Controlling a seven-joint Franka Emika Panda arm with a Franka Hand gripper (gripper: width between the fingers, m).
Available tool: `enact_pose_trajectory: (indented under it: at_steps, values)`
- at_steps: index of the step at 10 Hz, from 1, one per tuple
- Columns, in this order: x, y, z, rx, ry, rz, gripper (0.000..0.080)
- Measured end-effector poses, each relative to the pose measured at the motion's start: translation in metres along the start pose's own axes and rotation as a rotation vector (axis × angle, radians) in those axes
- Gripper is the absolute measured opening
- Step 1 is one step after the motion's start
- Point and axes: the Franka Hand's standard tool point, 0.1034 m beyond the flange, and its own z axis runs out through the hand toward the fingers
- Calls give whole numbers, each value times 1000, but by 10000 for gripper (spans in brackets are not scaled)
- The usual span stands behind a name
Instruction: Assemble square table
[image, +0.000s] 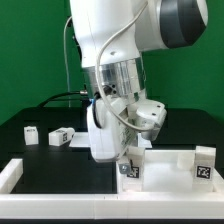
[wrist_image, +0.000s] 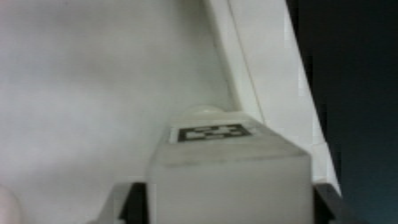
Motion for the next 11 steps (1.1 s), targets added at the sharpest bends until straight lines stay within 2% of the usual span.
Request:
enact_pose_trajectory:
  at_steps: [3, 5, 6, 7, 8, 9, 10, 11]
  values:
    - [0, 0, 0, -1, 8, 27, 295]
    - [1, 1, 1, -3, 10, 28, 545]
    - [1, 1, 1, -3, 10, 28, 617]
    - [1, 2, -1, 5, 9, 19, 617]
    - [-5, 8, -12, 11, -1, 13, 643]
    - [-17, 15, -28, 7, -22, 2, 648]
    - [-19, 18, -36, -18, -36, -11, 648]
    - [-16, 17, -32, -14, -30, -8, 649]
